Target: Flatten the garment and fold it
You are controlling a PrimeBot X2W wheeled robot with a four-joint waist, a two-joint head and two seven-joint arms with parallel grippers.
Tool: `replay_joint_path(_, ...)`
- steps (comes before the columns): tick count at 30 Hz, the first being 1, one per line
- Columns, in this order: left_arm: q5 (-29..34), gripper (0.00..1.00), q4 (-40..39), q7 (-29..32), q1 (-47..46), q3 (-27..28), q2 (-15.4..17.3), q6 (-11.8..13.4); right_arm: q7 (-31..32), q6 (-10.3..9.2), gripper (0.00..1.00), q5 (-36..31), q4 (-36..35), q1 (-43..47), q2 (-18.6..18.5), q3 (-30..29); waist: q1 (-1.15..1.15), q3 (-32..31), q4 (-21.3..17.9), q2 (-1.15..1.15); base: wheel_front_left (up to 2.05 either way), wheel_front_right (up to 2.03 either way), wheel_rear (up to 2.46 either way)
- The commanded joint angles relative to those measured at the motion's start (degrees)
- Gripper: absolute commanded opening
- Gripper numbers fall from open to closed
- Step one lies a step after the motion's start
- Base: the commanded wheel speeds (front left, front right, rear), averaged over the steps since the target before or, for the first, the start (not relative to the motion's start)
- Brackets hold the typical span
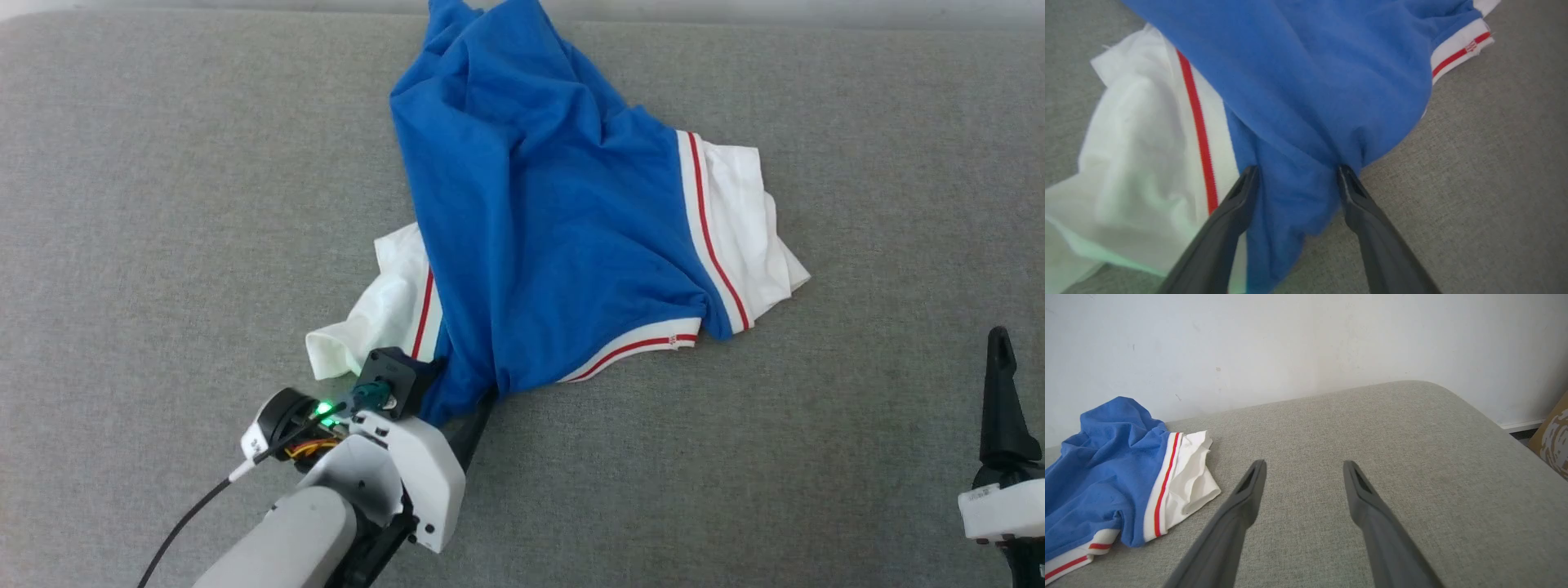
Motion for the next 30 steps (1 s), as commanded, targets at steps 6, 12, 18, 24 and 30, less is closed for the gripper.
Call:
replay_joint_path(6,0.9,0.0,3.3,0.8,-2.0,-1.4,-0.4,-0.7,0.3,-0.05,1.0,-0.4,-0.3,-1.4,0.1,0.0,-0.01,0.3,0.6,-0.01,0.0,0.0,0.0)
replay_joint_path(12,0.9,0.0,-0.9,0.4,-3.1,-0.1,-0.1,0.5,0.4,-0.05,1.0,-0.5,0.1,-1.0,0.1,-0.4,-0.01,-1.3,1.9,-0.01,0.0,0.0,0.0)
replay_joint_path(18,-0.8,0.0,-12.8,8.4,-0.1,-3.7,0.7,0.9,0.3,-0.05,1.0,0.0,0.5,-0.3,0.1,-0.2,-0.01,-3.2,2.9,-0.01,0.0,0.0,0.0)
replay_joint_path(24,-3.4,0.0,-16.8,13.3,5.4,-9.6,-1.8,0.8,0.0,-0.05,1.0,0.4,1.0,-0.2,0.1,0.1,-0.01,-3.3,3.2,-0.01,0.0,0.0,0.0)
replay_joint_path(30,-5.7,0.95,-11.5,11.5,8.4,-11.9,-6.2,0.7,-0.1,-0.05,1.0,0.4,1.3,-0.4,0.1,0.1,-0.01,-3.1,3.4,-0.01,0.0,0.0,0.0)
